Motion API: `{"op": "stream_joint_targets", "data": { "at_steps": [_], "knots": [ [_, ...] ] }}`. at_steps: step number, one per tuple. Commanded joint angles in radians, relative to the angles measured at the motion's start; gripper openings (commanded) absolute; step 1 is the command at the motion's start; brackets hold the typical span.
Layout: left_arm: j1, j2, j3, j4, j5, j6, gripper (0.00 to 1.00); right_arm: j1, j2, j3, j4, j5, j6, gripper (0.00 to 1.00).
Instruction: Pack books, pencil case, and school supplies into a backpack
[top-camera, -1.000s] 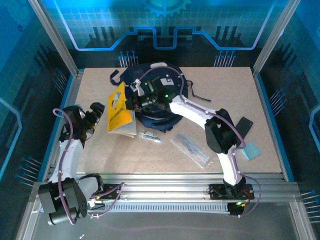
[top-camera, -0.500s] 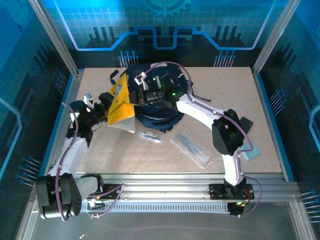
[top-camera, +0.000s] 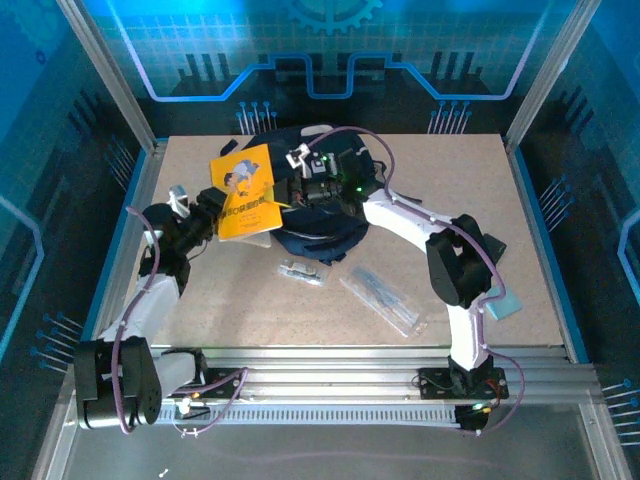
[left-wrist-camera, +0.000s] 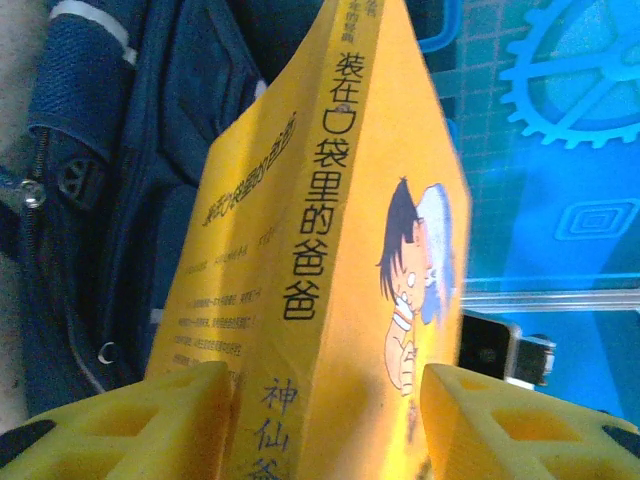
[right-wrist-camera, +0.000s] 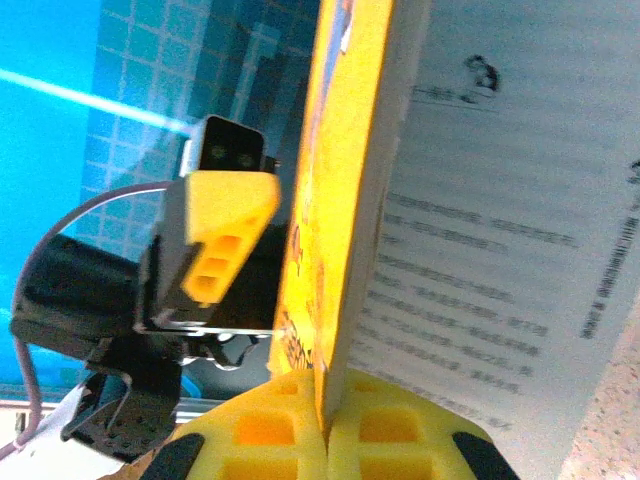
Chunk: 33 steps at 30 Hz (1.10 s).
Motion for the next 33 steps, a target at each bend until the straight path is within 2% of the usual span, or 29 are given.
{"op": "stream_joint_targets", "data": {
  "at_steps": [1,3,5,8,10,13,14,16,18,19,22,28,33],
  "knots": [
    [-0.038,-0.008,0.010,0.144,0.062,-0.067,0.53,0.002,-0.018,-0.024,0.005,0.014,-0.039,0.00],
    [-0.046,-0.005,0.019,0.145,0.063,-0.065,0.51,-0.004,-0.010,-0.032,-0.003,0.022,-0.044,0.00],
    [-0.057,0.000,0.027,0.143,0.061,-0.059,0.41,-0.006,-0.002,-0.028,-0.011,0.023,-0.051,0.00],
    [-0.072,0.012,0.041,0.134,0.054,-0.046,0.15,-0.009,0.002,-0.013,-0.038,0.035,-0.060,0.00],
    [-0.084,0.020,0.055,0.114,0.041,-0.026,0.00,-0.009,-0.008,-0.005,-0.066,0.048,-0.065,0.05],
    [-0.112,0.035,0.075,0.092,-0.007,0.007,0.00,-0.011,-0.040,-0.011,-0.103,0.083,-0.079,0.09],
    [-0.123,0.040,0.081,0.087,-0.029,0.016,0.00,-0.011,-0.053,-0.010,-0.130,0.098,-0.084,0.19],
    [-0.153,0.050,0.095,0.078,-0.101,0.037,0.00,-0.012,-0.087,-0.019,-0.194,0.152,-0.089,0.70],
    [-0.188,0.057,0.109,0.074,-0.182,0.052,0.00,-0.010,-0.122,-0.041,-0.236,0.198,-0.084,0.95],
    [-0.205,0.062,0.116,0.080,-0.226,0.062,0.00,-0.008,-0.143,-0.059,-0.253,0.223,-0.078,1.00],
    [-0.244,0.094,0.159,0.087,-0.315,0.106,0.00,0.004,-0.203,-0.133,-0.252,0.278,-0.036,1.00],
    [-0.287,0.219,0.264,0.167,-0.357,0.104,0.00,0.043,-0.315,-0.350,-0.070,0.352,0.157,1.00],
    [-0.334,0.321,0.319,0.249,-0.409,0.078,0.00,0.074,-0.331,-0.413,0.038,0.363,0.241,1.00]
  ]
}}
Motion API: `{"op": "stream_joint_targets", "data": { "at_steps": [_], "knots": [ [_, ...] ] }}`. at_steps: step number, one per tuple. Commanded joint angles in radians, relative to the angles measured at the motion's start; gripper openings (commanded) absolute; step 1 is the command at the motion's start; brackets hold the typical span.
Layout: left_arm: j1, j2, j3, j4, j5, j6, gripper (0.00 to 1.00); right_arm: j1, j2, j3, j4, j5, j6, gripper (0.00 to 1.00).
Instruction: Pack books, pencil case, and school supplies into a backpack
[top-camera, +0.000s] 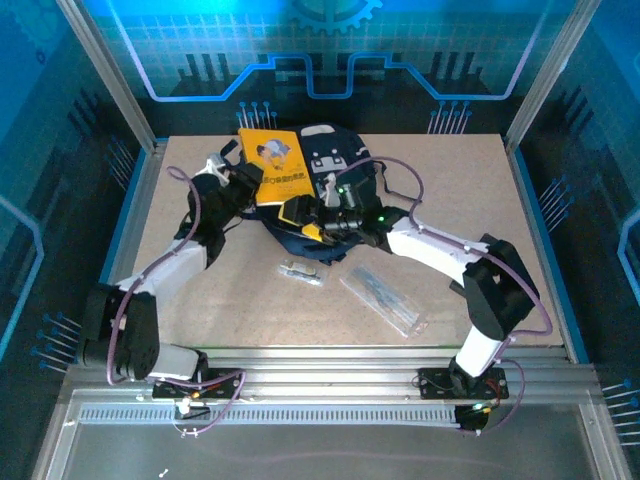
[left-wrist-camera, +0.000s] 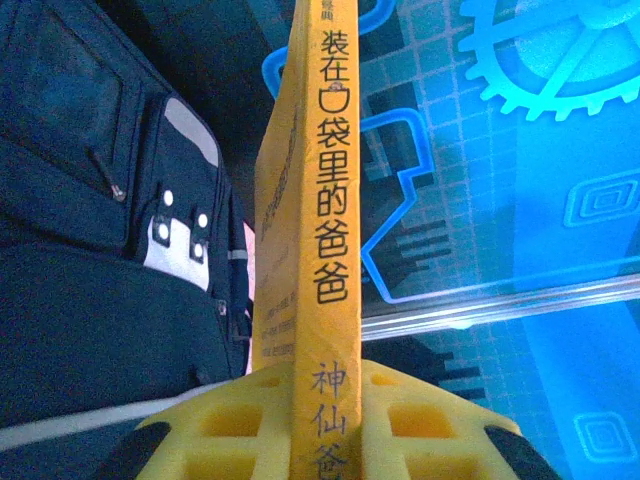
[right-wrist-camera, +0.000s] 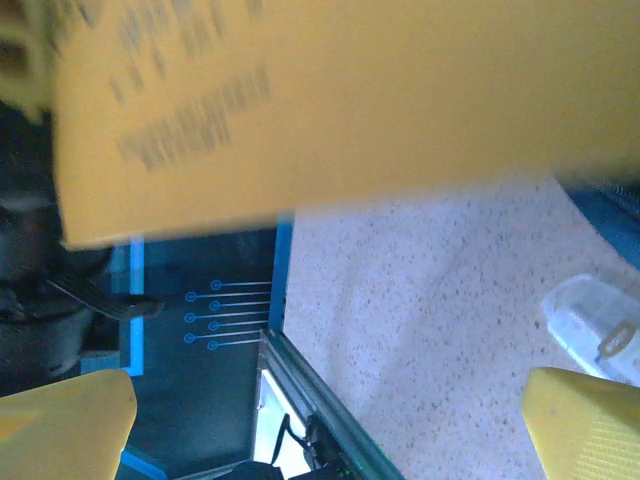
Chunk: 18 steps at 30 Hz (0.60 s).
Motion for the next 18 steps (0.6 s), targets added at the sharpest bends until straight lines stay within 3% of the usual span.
{"op": "stream_joint_targets", "data": {
  "at_steps": [1,7,18],
  "knots": [
    [-0.039,0.050,0.068,0.166,-0.065,-0.009,0.00,0.026,-0.016,-0.024,0.143,0.026,0.109,1.00],
    [-0.097,0.149,0.081,0.280,-0.092,-0.090,0.00,0.034,0.010,-0.094,0.433,0.127,0.220,1.00],
    [-0.195,0.149,0.042,0.275,-0.166,-0.134,0.00,0.006,0.112,-0.064,0.516,0.309,0.303,0.95]
  ]
}}
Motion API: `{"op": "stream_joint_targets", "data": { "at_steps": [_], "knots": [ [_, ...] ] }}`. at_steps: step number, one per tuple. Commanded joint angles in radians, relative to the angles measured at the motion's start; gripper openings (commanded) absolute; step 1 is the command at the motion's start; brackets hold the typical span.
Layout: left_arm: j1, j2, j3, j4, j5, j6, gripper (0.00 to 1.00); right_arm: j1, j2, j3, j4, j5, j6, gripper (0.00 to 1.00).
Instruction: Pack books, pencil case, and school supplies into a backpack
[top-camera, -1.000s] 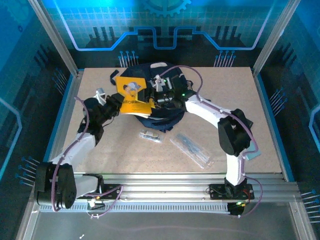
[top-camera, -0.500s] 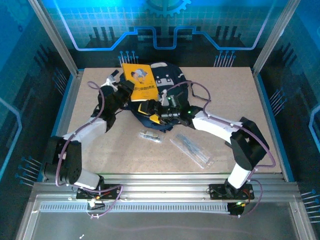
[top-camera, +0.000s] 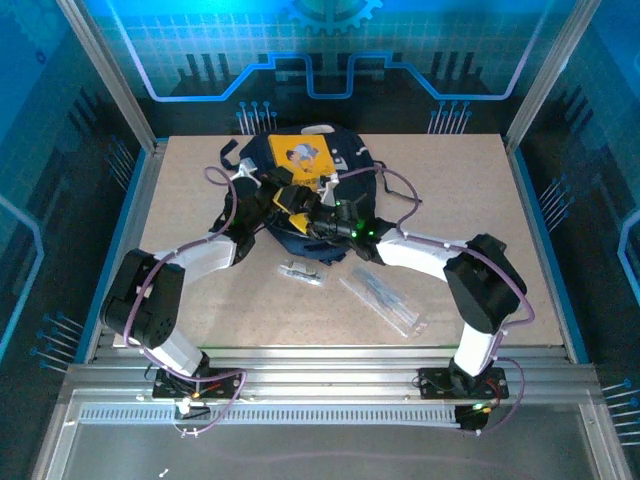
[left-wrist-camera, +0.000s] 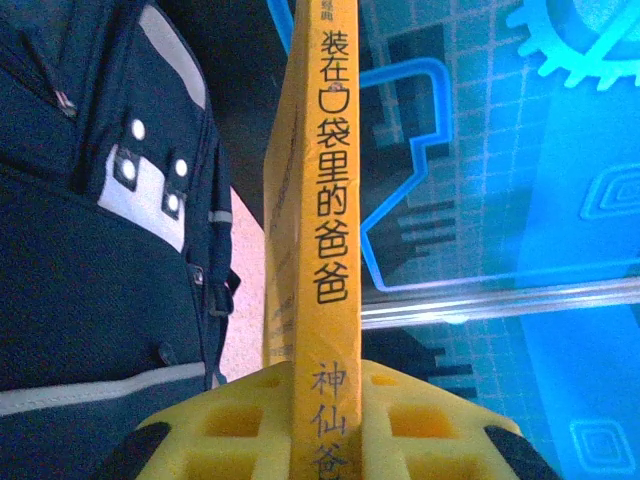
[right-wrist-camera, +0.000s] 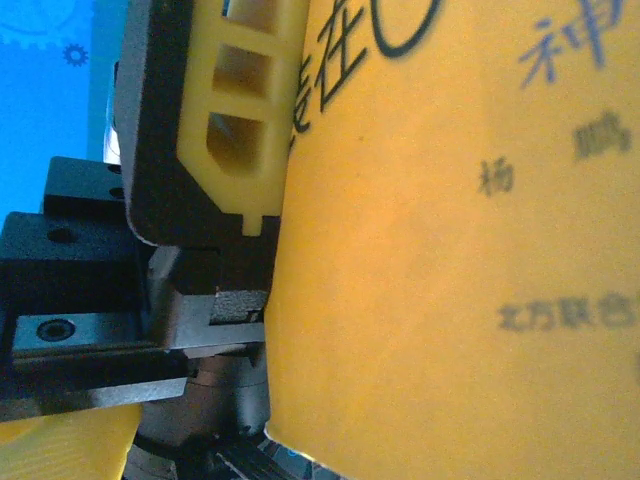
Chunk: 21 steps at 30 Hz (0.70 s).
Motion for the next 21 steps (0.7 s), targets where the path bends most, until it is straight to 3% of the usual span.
{"op": "stream_joint_targets", "data": {
  "at_steps": [1,6,13,21],
  "knots": [
    [-0.032,-0.033,0.001,0.120,-0.024,-0.026,0.00,-0.025,0.034,0.009,0.073,0.149,0.062,0.94],
    [-0.038,-0.056,-0.028,0.111,-0.061,-0.036,0.00,-0.045,-0.004,-0.046,0.111,0.230,0.069,0.86],
    [-0.039,-0.062,-0.021,0.099,-0.079,-0.016,0.00,-0.079,-0.061,-0.086,0.109,0.202,0.060,0.94],
    [-0.021,-0.043,-0.007,0.088,-0.080,-0.006,0.00,-0.091,-0.112,-0.133,0.127,0.164,0.060,0.94]
  ]
}}
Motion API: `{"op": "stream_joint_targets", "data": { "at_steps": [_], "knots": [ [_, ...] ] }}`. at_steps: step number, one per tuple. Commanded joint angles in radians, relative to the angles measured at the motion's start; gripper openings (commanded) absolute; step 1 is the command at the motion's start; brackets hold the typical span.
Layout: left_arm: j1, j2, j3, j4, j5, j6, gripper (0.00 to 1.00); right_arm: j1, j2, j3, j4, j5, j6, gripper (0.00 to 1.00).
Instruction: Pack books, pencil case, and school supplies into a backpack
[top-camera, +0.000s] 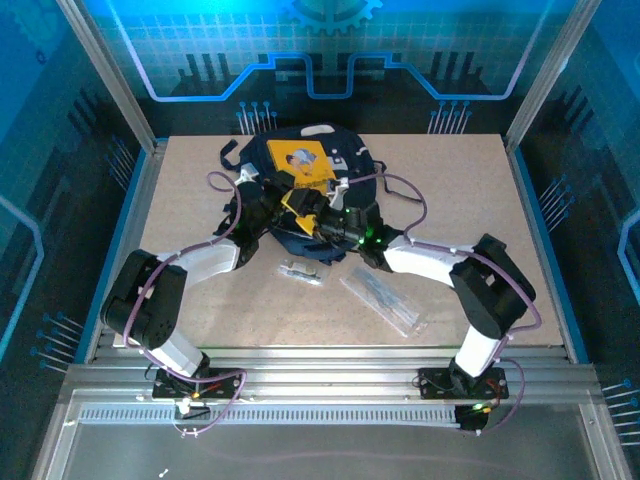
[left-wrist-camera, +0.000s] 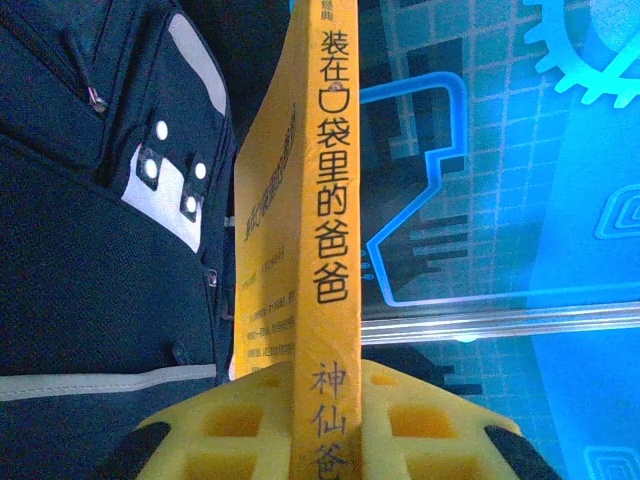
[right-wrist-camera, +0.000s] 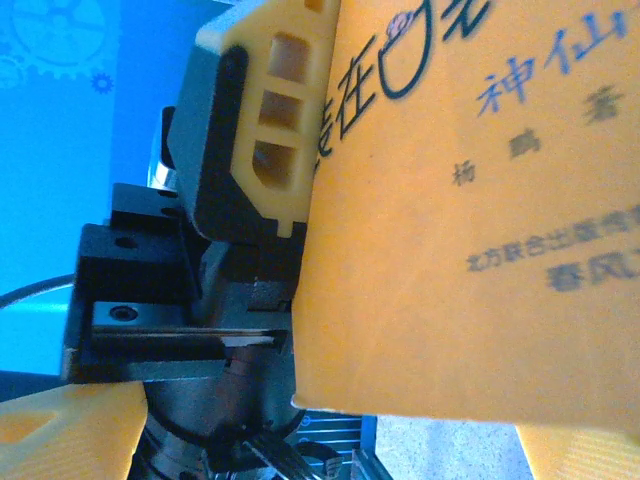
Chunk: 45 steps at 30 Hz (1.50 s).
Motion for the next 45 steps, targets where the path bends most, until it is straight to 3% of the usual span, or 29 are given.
{"op": "stream_joint_targets", "data": {
  "at_steps": [1,13,16,21,25,28,31,34,39,45],
  "knots": [
    [0.013,-0.043,0.014,0.086,-0.003,0.015,0.00,-0.076,-0.051,-0.026,0.047,0.136,0.040,0.95],
    [0.001,-0.047,-0.009,0.100,0.026,-0.038,0.00,-0.104,0.049,0.057,0.087,0.148,0.049,0.88],
    [-0.004,-0.041,-0.019,0.111,0.024,-0.048,0.00,-0.104,0.081,0.079,0.131,0.146,0.071,0.79],
    [-0.012,-0.033,-0.024,0.112,0.019,-0.054,0.00,-0.104,0.081,0.073,0.149,0.172,0.076,0.51],
    [-0.015,-0.026,-0.031,0.115,0.010,-0.057,0.02,-0.104,0.068,0.055,0.169,0.188,0.079,0.38],
    [-0.018,-0.019,-0.033,0.120,0.016,-0.060,0.15,-0.109,0.067,0.054,0.182,0.187,0.076,0.24],
    [-0.017,-0.023,-0.039,0.106,0.031,-0.056,0.48,-0.126,0.064,0.055,0.201,0.172,0.065,0.02],
    [-0.018,-0.048,-0.039,0.039,0.045,-0.008,0.67,-0.156,0.043,0.044,0.206,0.153,0.048,0.00],
    [-0.017,-0.105,0.040,-0.241,0.097,0.183,0.79,-0.232,-0.047,0.028,0.085,0.084,-0.047,0.00],
    [-0.017,-0.060,0.251,-0.653,0.194,0.474,0.82,-0.350,-0.190,0.019,-0.199,-0.015,-0.224,0.00]
  ]
}}
